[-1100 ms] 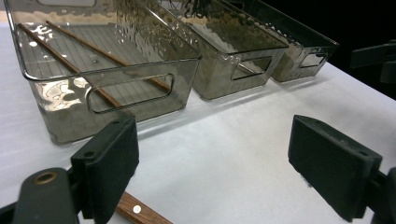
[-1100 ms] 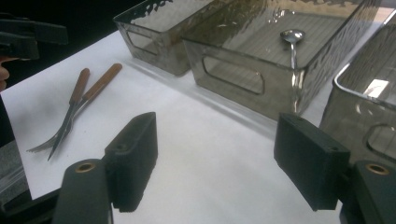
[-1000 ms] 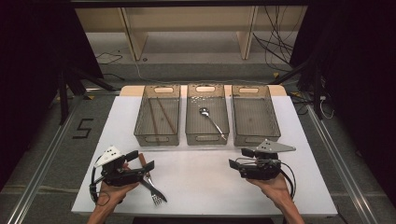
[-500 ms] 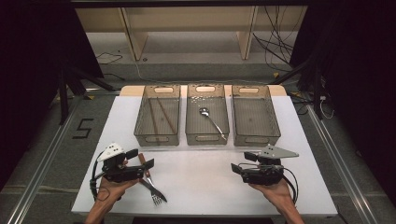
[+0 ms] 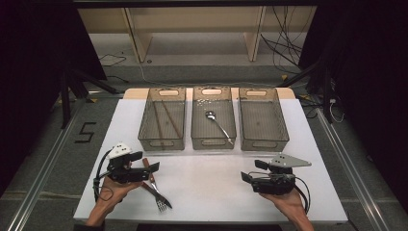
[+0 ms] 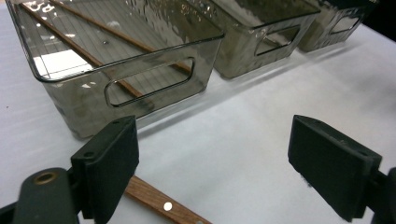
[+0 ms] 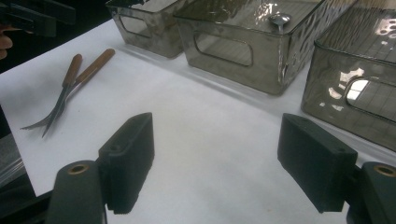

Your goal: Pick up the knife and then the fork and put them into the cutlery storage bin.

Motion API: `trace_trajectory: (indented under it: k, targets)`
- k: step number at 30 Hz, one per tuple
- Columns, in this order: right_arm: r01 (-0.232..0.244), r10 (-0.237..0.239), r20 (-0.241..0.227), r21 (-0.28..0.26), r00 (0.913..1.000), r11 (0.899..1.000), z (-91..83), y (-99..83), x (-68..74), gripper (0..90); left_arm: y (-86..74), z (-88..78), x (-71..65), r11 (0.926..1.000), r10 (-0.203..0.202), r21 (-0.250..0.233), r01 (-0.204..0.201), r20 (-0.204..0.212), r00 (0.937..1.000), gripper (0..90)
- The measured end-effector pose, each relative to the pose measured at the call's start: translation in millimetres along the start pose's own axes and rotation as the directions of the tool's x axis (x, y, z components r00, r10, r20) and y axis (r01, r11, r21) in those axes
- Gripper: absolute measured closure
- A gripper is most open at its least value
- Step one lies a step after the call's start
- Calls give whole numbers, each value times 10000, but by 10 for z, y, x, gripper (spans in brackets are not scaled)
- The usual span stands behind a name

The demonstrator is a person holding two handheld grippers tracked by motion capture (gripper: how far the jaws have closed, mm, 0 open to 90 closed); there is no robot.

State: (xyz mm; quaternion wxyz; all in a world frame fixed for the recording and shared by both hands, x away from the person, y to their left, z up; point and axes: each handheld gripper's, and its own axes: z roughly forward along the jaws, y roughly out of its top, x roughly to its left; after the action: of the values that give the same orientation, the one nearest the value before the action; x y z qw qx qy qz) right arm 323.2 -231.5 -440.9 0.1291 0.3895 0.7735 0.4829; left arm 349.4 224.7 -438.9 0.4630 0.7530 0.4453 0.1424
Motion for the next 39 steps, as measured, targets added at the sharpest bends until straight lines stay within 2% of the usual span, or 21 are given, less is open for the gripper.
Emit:
trace_trajectory:
  k: [5,8,13,15,17,18,21,22,23,24,25,27,29,31,33,34,35,36,37,38,39]
  targets:
    - [53,-53,-2,4,10000,10000,-24,-11,17,280,28,36,37,9980,275,579,-265,-155,9995,162]
    - [45,-45,-4,29,10000,10000,-27,-21,21,280,36,69,62,9930,573,1049,-538,-309,9979,180]
    - [69,-69,7,108,10000,9999,-23,-27,33,280,42,89,77,9861,1007,1374,-934,-473,9938,302]
    - [87,-87,2,116,10000,9999,-19,-26,36,281,29,99,78,9772,1432,1653,-1330,-516,9883,397]
    - [98,-99,9,131,10000,9999,-16,-26,40,281,23,106,77,9746,1508,1757,-1386,-584,9868,439]
    - [104,-104,7,165,9999,9998,-14,-28,43,282,16,110,78,9727,1541,1839,-1415,-560,9865,517]
    - [112,-112,4,174,9999,9998,-13,-31,42,282,3,109,91,9656,1765,2002,-1662,-348,9837,579]
    - [100,-100,12,182,9999,9998,-13,-33,41,283,0,113,92,9631,1825,2074,-1714,-351,9826,647]
    - [100,-100,12,182,9999,9998,-13,-33,41,283,-5,117,93,9597,1882,2197,-1752,-395,9813,647]
    - [113,-114,19,195,9999,9997,-13,-34,42,283,-18,122,105,9508,2048,2475,-1862,-513,9775,697]
    - [113,-114,19,195,9999,9997,-13,-34,42,283,-18,122,105,9508,2048,2475,-1862,-513,9775,720]
    - [125,-126,12,198,9999,9997,-15,-34,45,284,-34,124,121,9458,2088,2642,-1887,-500,9767,740]
    - [135,-136,13,202,9999,9997,-17,-34,47,285,-43,119,135,9420,2140,2760,-1909,-559,9752,806]
    - [148,-148,8,190,9999,9997,-19,-34,46,286,-54,107,154,9325,2295,2993,-2020,-592,9715,850]
    - [138,-138,15,193,9999,9997,-22,-34,46,286,-61,106,158,9315,2290,3030,-2015,-581,9717,884]
    - [127,-128,28,187,9999,9997,-24,-34,46,286,-73,106,168,9308,2248,3072,-1980,-541,9729,886]
    - [128,-129,29,179,9999,9998,-26,-34,45,286,-87,113,184,9253,2296,3218,-2005,-547,9717,887]
    - [128,-128,27,176,9999,9998,-28,-34,44,286,-87,113,184,9253,2296,3218,-2005,-547,9717,887]
    - [133,-133,33,172,9999,9998,-28,-34,43,286,-105,131,214,9206,2249,3390,-1937,-550,9728,888]
    - [135,-136,32,177,9999,9998,-28,-35,43,287,-119,149,225,9211,2175,3421,-1859,-560,9745,888]
    - [140,-140,30,187,9999,9997,-28,-36,44,287,-132,163,237,9146,2248,3577,-1884,-625,9724,888]
